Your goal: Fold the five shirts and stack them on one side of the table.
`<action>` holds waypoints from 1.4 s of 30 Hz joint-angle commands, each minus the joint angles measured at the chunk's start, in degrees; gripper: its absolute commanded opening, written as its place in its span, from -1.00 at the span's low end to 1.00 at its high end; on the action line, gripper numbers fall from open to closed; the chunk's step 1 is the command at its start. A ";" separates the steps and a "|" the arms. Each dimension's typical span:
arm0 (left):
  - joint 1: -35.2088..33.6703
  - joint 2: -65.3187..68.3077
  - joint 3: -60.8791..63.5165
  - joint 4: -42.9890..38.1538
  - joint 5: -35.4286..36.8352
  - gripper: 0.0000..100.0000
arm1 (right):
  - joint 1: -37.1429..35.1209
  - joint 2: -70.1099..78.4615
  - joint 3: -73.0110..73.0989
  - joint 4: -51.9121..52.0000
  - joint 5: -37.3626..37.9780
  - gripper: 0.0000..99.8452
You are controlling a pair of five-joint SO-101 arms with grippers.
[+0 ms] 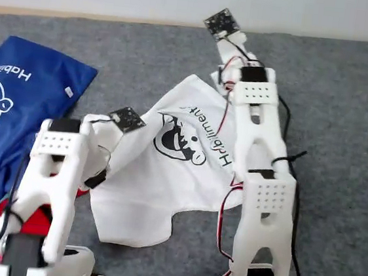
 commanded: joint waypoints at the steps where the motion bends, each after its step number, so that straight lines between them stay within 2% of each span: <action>1: 0.18 -2.99 1.54 -2.37 -0.18 -1.00 | -3.30 1.98 -7.65 2.77 -1.23 -0.59; 9: 0.09 -3.08 4.26 -5.19 -0.18 -1.00 | -7.08 14.11 -18.55 2.59 -1.23 -0.59; 17: -0.09 -3.08 4.26 -5.19 -0.09 -1.00 | -6.55 25.10 -27.60 3.30 -1.05 -0.61; 21: -0.18 -3.34 4.26 -5.19 -0.09 -1.00 | -6.02 25.54 -27.87 6.55 5.80 -0.84; 23: 0.00 -3.34 4.26 -5.19 -0.09 -1.00 | -5.85 25.54 -27.96 8.75 9.93 -1.00; 37: 0.18 -3.52 2.51 -3.96 2.37 -1.00 | 1.10 22.55 -46.07 42.86 14.95 -0.98; 42: 0.18 -3.52 -1.80 -2.20 2.37 -1.00 | 5.76 21.05 -45.98 44.53 13.89 -0.98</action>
